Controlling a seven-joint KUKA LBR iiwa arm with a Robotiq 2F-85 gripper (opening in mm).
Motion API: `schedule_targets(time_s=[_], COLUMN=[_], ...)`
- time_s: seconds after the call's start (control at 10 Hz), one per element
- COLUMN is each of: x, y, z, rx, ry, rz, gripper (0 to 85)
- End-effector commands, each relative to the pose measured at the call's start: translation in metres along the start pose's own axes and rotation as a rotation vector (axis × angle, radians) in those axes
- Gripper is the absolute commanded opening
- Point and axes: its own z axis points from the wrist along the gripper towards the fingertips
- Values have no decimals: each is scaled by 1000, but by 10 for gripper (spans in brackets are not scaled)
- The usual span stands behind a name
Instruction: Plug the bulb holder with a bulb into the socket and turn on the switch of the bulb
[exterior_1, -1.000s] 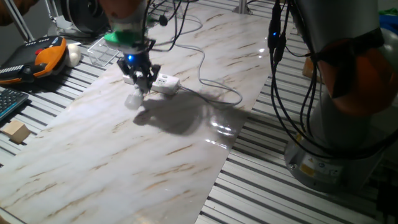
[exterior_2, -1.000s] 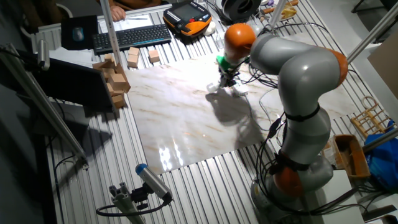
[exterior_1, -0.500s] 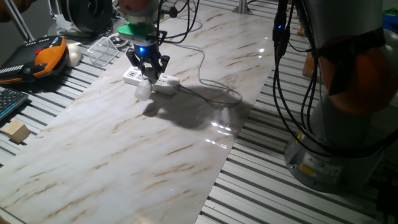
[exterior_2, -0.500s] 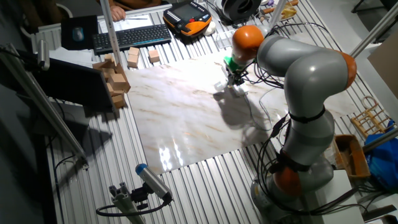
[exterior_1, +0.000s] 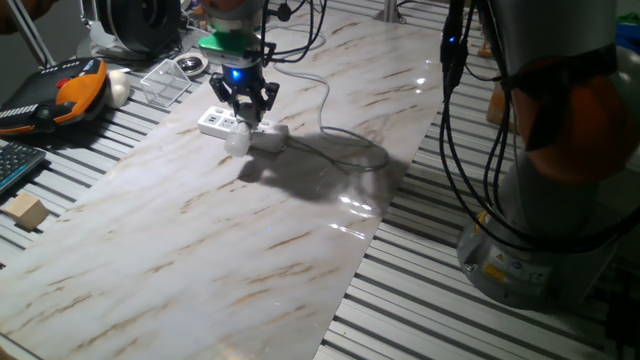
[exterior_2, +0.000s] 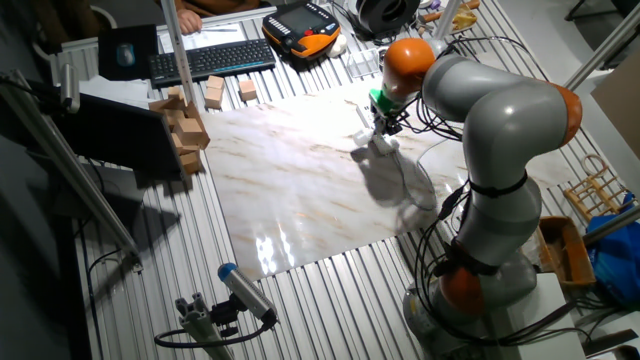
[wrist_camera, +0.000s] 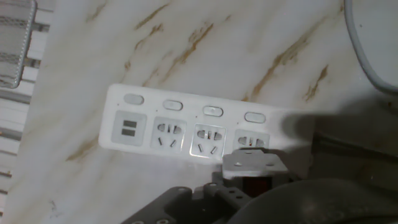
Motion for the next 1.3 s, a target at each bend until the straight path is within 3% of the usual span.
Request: schedule_targets(time_s=[0.0,0.1,0.3,0.5,0.6,0.7,0.8,0.9,1.0,1.1,1.2], x=[0,1,2,2,2,2,2,0,-16,-27,-31], y=[1,1,2,2,2,2,2,1,4,6,6], z=[1,2,2,2,2,2,2,2,0,-1,-4], rx=[-7,-13,3,109,139,134,138,118,114,107,109], ry=[18,23,68,106,133,133,100,119,139,142,137], rz=[2,-3,-13,41,48,26,43,47,58,86,92], gripper=[0,0,0,0,0,0,0,0,0,0,0])
